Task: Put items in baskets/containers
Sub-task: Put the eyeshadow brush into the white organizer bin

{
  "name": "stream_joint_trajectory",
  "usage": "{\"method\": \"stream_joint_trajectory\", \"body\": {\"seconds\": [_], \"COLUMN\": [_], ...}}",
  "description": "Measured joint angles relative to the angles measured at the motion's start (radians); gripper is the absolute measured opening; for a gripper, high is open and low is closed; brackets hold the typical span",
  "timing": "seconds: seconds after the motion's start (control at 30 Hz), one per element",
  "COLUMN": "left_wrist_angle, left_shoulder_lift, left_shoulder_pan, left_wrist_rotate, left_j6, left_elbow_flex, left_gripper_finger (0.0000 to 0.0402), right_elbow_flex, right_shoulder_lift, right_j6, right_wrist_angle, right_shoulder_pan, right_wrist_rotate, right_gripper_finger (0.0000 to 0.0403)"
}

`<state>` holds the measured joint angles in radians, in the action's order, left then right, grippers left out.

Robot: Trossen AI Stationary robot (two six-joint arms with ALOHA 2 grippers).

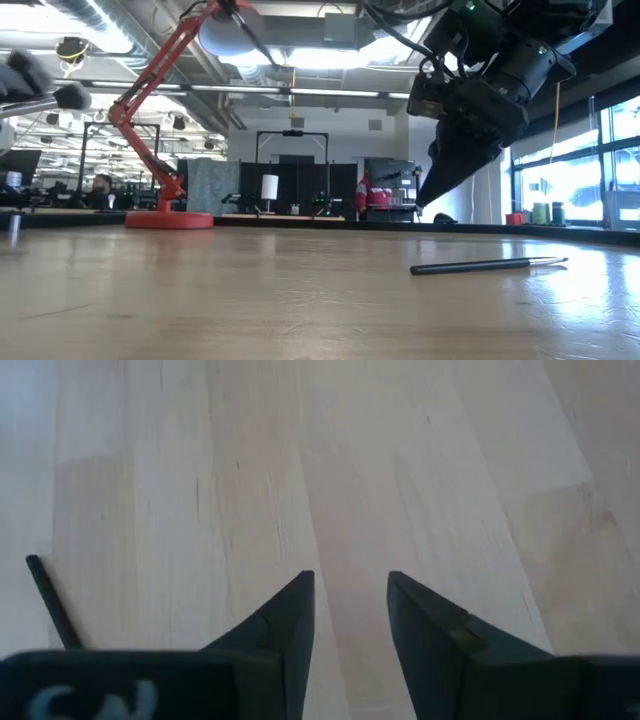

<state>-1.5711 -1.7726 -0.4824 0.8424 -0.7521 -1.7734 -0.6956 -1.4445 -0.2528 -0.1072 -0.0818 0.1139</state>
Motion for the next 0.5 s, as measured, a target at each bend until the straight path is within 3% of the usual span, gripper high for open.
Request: {"method": "stream_joint_trajectory", "body": {"seconds": [0.27,0.5], "left_wrist_angle": [0.004,0.001], "left_shoulder_lift": [-0.023,-0.022], "left_shoulder_pan": [0.011,-0.010], "left_wrist_rotate": [0.083,0.074], "left_j6": [-0.379,-0.349], "left_elbow_flex": [0.000,0.000], "left_gripper_finger": [0.0012,0.0013], "right_elbow_flex": [0.000,0.000], "right_shoulder_lift": [0.000,0.000], "right_j6": [0.003,-0.006], "right_wrist_angle": [-0.002,-0.002], "right_shoulder_pan": [0.000,-0.001], "right_wrist_rotate": [0.077,0.077], "right_gripper_finger": [0.0128,0.0128]}}
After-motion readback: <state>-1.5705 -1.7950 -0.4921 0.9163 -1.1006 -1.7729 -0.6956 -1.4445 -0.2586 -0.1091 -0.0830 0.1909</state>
